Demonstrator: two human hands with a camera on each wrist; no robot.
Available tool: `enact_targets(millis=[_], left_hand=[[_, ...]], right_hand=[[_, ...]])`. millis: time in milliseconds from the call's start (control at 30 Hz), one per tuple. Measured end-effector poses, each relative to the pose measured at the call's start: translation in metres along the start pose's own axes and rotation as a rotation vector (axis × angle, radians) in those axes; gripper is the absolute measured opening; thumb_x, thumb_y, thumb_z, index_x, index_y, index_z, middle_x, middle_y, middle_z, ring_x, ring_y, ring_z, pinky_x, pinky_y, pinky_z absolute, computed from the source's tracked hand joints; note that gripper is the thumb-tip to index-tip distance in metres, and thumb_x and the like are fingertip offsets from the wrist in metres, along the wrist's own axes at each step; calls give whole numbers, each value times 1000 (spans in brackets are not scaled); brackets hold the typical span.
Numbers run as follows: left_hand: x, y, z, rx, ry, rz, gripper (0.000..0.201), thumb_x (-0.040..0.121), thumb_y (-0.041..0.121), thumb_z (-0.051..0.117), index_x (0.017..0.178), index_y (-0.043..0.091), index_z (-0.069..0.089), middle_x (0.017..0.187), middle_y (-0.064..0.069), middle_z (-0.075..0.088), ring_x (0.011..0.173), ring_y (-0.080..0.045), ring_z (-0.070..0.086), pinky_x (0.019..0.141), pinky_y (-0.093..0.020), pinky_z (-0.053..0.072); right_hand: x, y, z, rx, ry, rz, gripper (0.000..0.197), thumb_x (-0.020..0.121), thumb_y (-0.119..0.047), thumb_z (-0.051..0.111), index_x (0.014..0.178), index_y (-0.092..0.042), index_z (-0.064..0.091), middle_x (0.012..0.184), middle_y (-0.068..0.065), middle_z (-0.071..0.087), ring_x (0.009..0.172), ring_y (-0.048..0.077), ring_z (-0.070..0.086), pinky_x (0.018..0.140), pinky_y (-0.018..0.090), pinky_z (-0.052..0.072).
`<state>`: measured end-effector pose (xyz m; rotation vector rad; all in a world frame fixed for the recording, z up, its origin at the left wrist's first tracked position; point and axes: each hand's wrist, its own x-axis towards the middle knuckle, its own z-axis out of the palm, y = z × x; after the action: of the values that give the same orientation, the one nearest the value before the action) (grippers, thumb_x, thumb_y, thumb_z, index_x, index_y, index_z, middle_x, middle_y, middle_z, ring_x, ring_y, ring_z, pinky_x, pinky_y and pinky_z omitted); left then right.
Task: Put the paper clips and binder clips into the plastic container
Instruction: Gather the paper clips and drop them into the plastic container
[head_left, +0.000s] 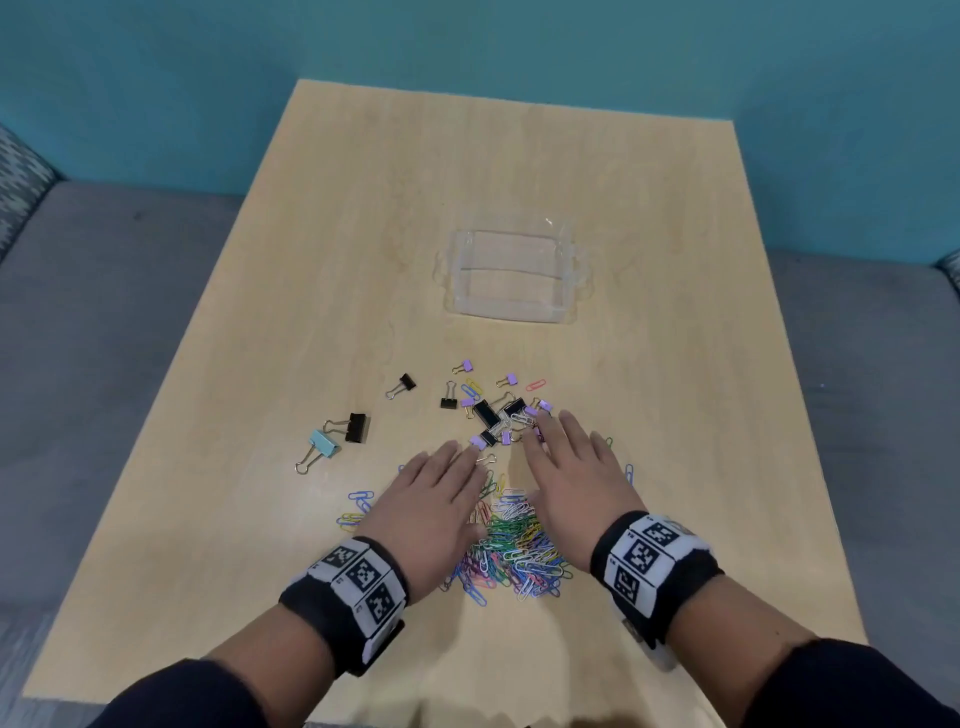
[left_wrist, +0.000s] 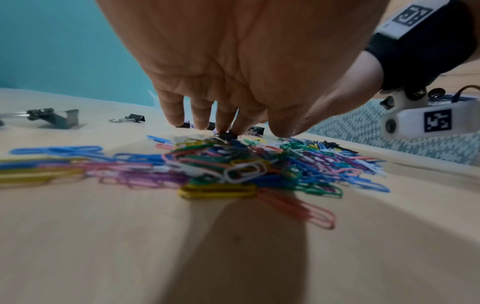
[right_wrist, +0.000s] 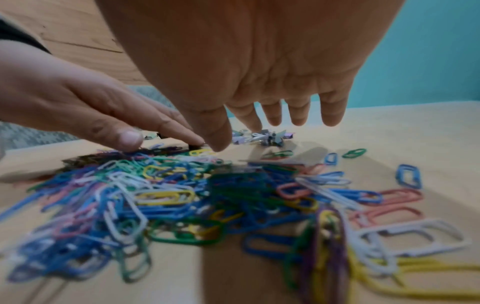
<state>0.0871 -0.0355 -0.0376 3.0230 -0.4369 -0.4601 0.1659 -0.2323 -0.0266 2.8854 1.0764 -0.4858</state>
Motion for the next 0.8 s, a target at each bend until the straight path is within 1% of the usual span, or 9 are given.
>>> enact_targets(millis=[100, 167, 267, 367, 433, 533, 633, 700, 800], left_hand=[[-1, -8, 0, 4, 2, -32, 64, 88, 52, 29, 131, 11, 53, 142, -8, 48, 132, -30, 43, 104, -46, 39], [0, -12, 0, 4, 16, -44, 64, 89, 51, 28, 133, 10, 51, 144, -8, 45, 132, -30, 42, 105, -46, 38], [6, -14, 1, -3, 16, 5, 67, 91, 53, 22, 142, 13, 37, 153, -5, 31, 139, -29, 30, 110, -45, 29], [10, -15, 2, 19, 15, 13, 67, 91, 54, 23, 139, 12, 43, 150, -5, 37, 137, -29, 34, 107, -46, 33], [10, -19, 4, 32, -4, -6, 67, 91, 54, 23, 138, 11, 44, 150, -6, 36, 136, -29, 35, 107, -46, 34], [5, -31, 4, 47, -7, -36, 68, 91, 54, 25, 136, 10, 48, 148, -7, 39, 134, -29, 39, 104, -46, 36], [5, -38, -3, 29, -8, -101, 70, 90, 54, 20, 138, 9, 45, 149, -9, 37, 137, -29, 35, 107, -46, 30], [10, -31, -8, 16, 28, -70, 69, 91, 53, 21, 138, 8, 44, 149, -10, 38, 137, -31, 35, 107, -46, 31], [23, -6, -9, 2, 77, 72, 67, 91, 53, 27, 135, 8, 48, 147, -9, 42, 134, -29, 39, 105, -44, 35]], right_hand=[[0, 10, 2, -50, -48, -8, 69, 92, -37, 48, 148, -7, 21, 157, 15, 17, 144, 37, 14, 111, 56, 23], [-2, 14, 4, -68, -45, -1, 68, 89, -37, 54, 145, -7, 29, 154, 17, 26, 141, 38, 23, 109, 56, 29], [-6, 23, 7, -61, -22, 15, 66, 84, -34, 59, 141, -7, 38, 150, 16, 35, 138, 38, 32, 104, 54, 37], [-8, 32, 7, -59, 4, 10, 65, 80, -33, 64, 136, -8, 44, 146, 15, 41, 133, 37, 40, 99, 52, 43], [-8, 38, 6, -64, -5, 7, 63, 81, -34, 64, 135, -8, 45, 146, 13, 42, 133, 36, 40, 99, 52, 43], [-6, 52, 3, -61, -8, 35, 59, 86, -33, 56, 139, -9, 41, 151, 11, 36, 138, 35, 33, 105, 51, 38], [-4, 59, -2, -51, 21, 80, 58, 85, -31, 58, 137, -8, 45, 148, 11, 40, 137, 35, 35, 104, 51, 38], [0, 51, -3, -44, 46, 18, 56, 81, -29, 63, 131, -7, 51, 143, 12, 46, 133, 36, 40, 102, 51, 41], [3, 29, -1, -16, 68, -107, 54, 78, -27, 66, 126, -4, 55, 137, 16, 52, 128, 35, 47, 100, 50, 44]])
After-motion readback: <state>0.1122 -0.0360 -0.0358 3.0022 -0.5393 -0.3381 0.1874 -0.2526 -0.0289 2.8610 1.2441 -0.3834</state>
